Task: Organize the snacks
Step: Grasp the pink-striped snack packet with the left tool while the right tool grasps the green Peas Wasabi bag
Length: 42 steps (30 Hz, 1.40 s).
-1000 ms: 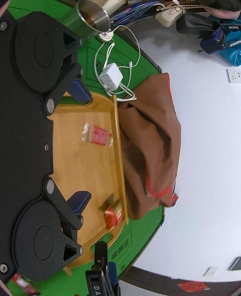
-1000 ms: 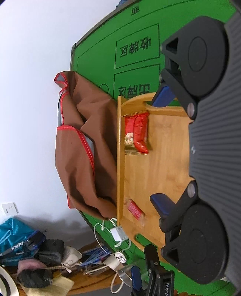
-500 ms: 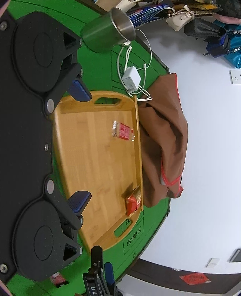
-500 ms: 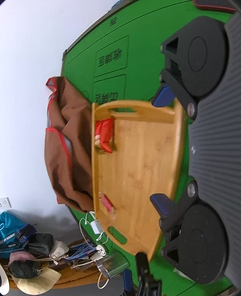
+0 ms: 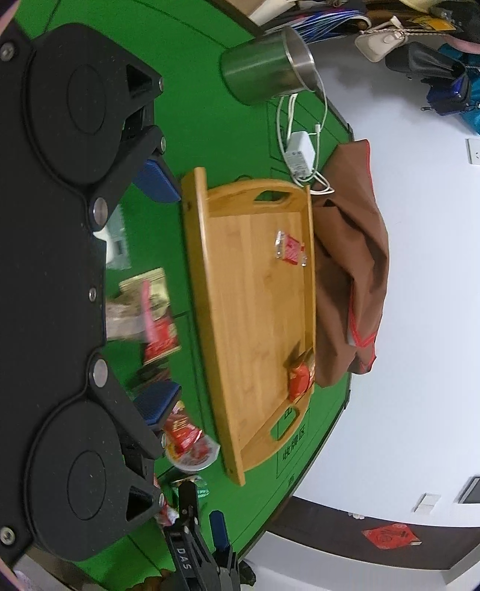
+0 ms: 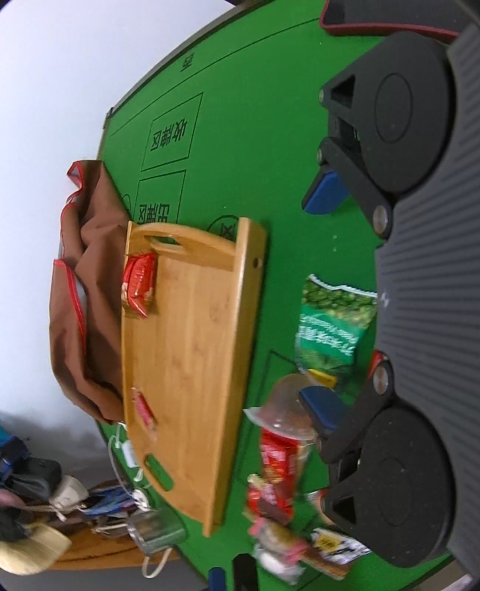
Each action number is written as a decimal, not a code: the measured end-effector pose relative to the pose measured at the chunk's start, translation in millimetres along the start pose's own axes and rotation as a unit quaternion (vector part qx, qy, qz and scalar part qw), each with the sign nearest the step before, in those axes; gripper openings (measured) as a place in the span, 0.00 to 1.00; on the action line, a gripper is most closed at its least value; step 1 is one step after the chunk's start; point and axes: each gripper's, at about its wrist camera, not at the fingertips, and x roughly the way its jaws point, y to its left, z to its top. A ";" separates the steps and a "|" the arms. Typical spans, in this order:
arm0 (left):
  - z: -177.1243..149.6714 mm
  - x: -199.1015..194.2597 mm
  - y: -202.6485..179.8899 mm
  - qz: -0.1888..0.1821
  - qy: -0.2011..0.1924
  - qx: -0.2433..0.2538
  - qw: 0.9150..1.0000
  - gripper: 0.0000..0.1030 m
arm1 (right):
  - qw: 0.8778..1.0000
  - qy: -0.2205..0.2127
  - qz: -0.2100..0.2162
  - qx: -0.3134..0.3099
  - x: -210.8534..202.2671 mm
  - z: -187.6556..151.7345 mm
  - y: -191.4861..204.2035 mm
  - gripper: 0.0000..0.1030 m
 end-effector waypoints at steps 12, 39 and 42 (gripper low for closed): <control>-34.4 -0.4 -7.0 -0.017 0.011 -0.036 0.999 1.00 | 1.000 -0.020 0.015 0.002 6.8 -10.3 13.3 0.87; -43.0 -13.7 -14.8 -0.034 -0.021 -0.044 0.998 0.79 | 0.999 -0.019 0.008 0.037 -3.8 -13.9 3.0 0.58; -41.5 -6.8 -13.1 -0.014 -0.018 -0.044 0.999 0.64 | 0.999 -0.024 0.011 0.030 -5.3 -14.8 6.7 0.59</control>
